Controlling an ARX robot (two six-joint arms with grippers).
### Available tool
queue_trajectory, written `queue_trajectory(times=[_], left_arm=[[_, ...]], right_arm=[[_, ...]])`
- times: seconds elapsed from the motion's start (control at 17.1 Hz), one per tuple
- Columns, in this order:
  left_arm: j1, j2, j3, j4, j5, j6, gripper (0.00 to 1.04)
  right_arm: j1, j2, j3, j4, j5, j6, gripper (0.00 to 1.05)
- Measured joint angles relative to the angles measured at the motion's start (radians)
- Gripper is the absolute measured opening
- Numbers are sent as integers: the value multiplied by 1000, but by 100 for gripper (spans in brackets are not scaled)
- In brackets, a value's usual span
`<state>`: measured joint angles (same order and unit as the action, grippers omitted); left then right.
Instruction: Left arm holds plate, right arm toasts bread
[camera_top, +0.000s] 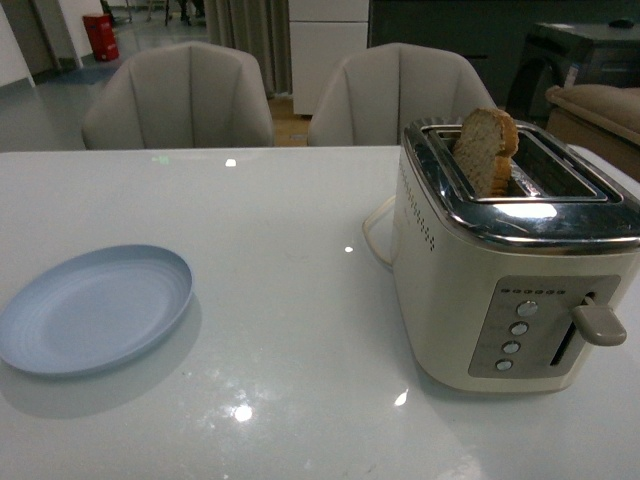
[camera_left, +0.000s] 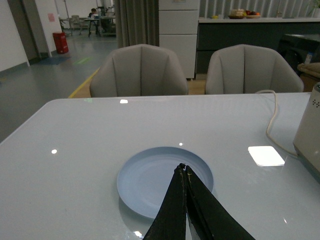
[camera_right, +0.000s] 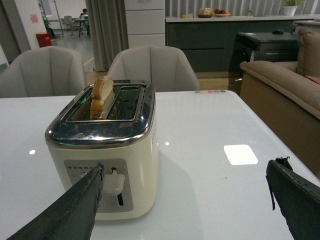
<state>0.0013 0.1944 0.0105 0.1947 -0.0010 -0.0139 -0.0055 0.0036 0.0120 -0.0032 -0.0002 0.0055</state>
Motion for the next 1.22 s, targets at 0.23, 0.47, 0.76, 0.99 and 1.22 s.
queue_trajectory(times=[0.23,0.47,0.76,0.99,1.22], left_arm=[[0,-187,0,-192,0,0,2],[0,-185,0,-197,0,0,2],[0,-185,0,-198,0,0,2],[0,-185,0,-198,0,0,38],[0,-185,0,-198,0,0,73]], right_arm=[[0,0,0,-1,0,0,98],[0,0,0,0,0,0,98],[0,0,0,0,0,0,98],[0,0,0,0,0,0,98],[0,0,0,0,0,0,98]])
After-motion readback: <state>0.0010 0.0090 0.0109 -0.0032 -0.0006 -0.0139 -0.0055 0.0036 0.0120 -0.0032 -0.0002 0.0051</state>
